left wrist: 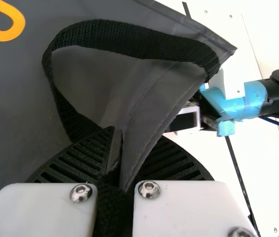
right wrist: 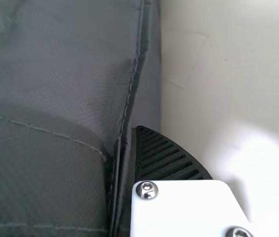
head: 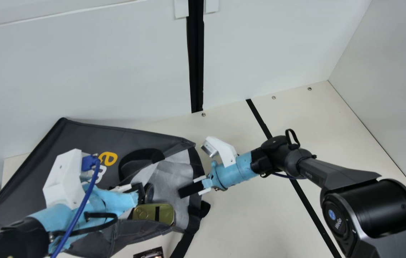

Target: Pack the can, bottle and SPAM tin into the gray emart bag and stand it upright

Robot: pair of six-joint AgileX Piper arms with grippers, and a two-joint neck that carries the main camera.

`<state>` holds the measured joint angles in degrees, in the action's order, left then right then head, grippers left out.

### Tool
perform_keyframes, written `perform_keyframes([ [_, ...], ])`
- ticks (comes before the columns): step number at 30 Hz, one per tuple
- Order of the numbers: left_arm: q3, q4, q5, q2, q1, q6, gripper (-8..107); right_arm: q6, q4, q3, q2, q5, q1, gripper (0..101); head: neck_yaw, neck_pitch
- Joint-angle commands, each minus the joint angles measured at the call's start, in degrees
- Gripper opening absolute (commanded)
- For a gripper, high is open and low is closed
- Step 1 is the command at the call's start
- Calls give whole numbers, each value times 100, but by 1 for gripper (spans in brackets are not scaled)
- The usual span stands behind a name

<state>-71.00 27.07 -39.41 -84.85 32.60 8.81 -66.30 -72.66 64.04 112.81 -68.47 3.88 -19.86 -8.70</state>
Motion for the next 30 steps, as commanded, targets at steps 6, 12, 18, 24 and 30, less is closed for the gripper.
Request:
perform_keyframes([
  [6, 0, 0, 0, 0, 0, 0, -8, 91, -632, -334, -226, -143, -158, 0, -14, -130],
  [12, 0, 0, 0, 0, 0, 0, -8, 278, -1201, -572, -553, -143, -432, 0, -14, -130],
  [18, 0, 0, 0, 0, 0, 0, -8, 582, -1513, -621, -943, -143, -605, 0, -14, -130],
  [24, 113, -9, 41, 148, 12, 27, -8, 808, -1682, -650, -1295, -143, -640, 0, -14, -130],
  [30, 72, 38, 252, 166, 81, 102, -8, 978, -1799, -671, -1630, -143, -589, 0, -14, -130],
])
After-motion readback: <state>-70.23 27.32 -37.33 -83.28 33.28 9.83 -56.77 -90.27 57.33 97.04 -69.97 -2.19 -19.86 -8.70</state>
